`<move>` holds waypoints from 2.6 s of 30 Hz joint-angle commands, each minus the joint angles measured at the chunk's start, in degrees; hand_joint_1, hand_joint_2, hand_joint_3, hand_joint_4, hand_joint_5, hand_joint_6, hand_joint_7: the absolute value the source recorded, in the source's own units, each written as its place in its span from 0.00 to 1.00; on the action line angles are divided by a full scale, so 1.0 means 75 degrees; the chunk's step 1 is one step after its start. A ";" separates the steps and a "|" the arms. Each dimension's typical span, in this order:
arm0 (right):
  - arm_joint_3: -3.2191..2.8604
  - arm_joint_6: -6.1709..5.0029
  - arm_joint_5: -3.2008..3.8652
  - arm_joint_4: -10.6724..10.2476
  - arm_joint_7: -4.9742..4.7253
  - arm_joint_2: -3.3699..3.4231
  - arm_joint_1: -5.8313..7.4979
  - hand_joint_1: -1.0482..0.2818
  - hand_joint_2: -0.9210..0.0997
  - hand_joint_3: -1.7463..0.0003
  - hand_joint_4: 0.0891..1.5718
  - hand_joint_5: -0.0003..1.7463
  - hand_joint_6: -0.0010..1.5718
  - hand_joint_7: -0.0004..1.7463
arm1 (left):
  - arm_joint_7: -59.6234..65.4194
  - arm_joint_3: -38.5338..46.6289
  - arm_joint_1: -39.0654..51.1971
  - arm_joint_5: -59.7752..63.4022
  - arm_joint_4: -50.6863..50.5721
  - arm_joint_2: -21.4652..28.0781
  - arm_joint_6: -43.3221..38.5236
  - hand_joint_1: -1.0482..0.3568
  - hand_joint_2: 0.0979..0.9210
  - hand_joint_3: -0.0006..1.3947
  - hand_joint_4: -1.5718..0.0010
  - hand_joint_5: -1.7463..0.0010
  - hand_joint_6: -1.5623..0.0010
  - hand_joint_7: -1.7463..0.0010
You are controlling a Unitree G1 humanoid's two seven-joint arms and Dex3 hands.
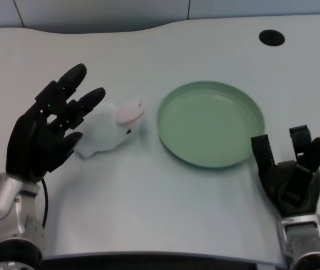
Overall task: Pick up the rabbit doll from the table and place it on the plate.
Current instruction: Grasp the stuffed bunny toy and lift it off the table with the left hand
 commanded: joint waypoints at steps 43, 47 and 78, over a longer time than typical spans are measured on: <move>-0.0141 -0.0216 0.0168 -0.0477 0.0215 0.0111 0.0440 0.37 0.00 0.90 0.47 1.00 0.40 0.97 | 0.9782 -0.6133 -0.2881 0.8168 0.3076 0.1077 0.2132 0.03 1.00 0.00 0.75 0.97 0.82 0.99; -0.0139 -0.0227 0.0188 -0.0536 0.0273 0.0117 0.0481 0.37 0.00 0.89 0.47 1.00 0.40 0.97 | 0.9887 -0.6270 -0.2806 0.8228 0.3089 0.1035 0.2261 0.02 1.00 0.03 0.75 0.98 0.82 1.00; -0.0040 -0.0052 0.0367 -0.1030 0.0339 0.0122 0.0932 0.36 0.00 0.87 0.46 1.00 0.38 1.00 | 1.1961 -0.8443 -0.2885 0.9802 0.3186 0.1663 0.3255 0.08 1.00 0.01 0.57 0.17 0.49 0.44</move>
